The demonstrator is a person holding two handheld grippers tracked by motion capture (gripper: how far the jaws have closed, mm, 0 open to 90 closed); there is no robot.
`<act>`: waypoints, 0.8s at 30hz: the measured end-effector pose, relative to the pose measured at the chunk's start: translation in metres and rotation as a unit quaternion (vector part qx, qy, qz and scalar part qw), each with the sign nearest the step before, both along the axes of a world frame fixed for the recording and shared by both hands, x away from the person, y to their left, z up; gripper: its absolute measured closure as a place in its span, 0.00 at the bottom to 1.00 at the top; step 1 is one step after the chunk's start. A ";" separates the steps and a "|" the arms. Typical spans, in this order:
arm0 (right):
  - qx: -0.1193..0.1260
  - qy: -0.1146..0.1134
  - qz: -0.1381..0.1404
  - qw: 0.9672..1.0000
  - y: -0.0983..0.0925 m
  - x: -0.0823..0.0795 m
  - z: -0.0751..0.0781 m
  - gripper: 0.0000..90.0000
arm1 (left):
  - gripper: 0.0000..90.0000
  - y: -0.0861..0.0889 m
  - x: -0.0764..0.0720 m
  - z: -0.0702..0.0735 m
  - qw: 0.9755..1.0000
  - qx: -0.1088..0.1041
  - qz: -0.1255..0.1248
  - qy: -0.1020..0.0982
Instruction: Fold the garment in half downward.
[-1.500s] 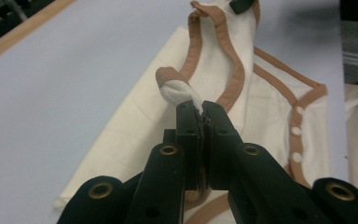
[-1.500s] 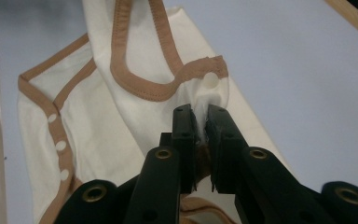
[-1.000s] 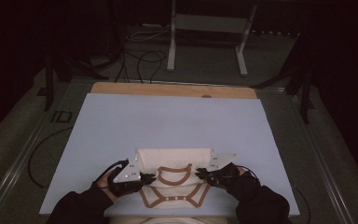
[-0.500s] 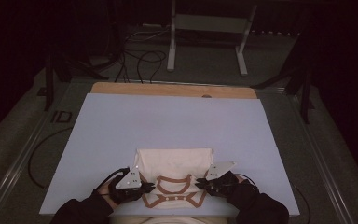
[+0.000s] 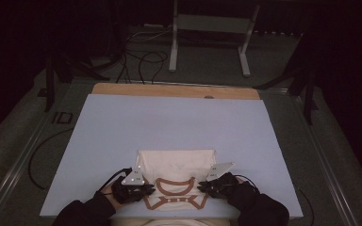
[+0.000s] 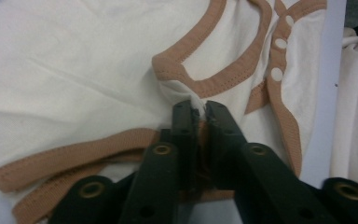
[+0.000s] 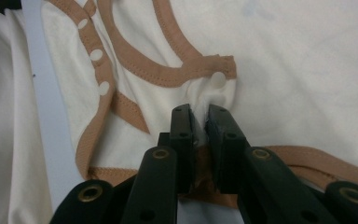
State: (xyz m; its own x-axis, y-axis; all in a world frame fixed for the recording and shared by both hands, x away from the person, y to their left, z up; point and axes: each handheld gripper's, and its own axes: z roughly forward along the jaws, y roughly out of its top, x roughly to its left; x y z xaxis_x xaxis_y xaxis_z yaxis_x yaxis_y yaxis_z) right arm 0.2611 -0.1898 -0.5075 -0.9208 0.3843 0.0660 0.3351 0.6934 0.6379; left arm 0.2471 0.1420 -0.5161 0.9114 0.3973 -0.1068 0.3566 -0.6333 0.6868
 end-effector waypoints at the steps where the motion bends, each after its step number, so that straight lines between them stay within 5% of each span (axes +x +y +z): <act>1: -0.003 0.011 -0.009 1.000 0.001 -0.001 0.002 0.87 | 0.81 0.000 0.000 0.001 1.000 -0.004 0.000 0.008; 5: -0.007 -0.008 -0.008 1.000 0.001 0.002 0.010 0.72 | 0.66 0.000 0.002 0.012 1.000 -0.003 0.000 0.003; 12: 0.021 0.012 -0.013 1.000 0.005 0.020 0.027 0.45 | 0.46 -0.005 0.016 0.024 1.000 -0.010 0.001 0.022; 17: 0.014 0.026 0.006 1.000 0.015 0.033 0.023 0.49 | 0.46 -0.014 0.022 0.018 1.000 0.003 -0.011 0.029; 24: -0.021 0.060 0.029 0.998 0.025 0.046 0.008 0.66 | 0.69 -0.016 0.034 0.010 0.998 0.008 0.004 0.057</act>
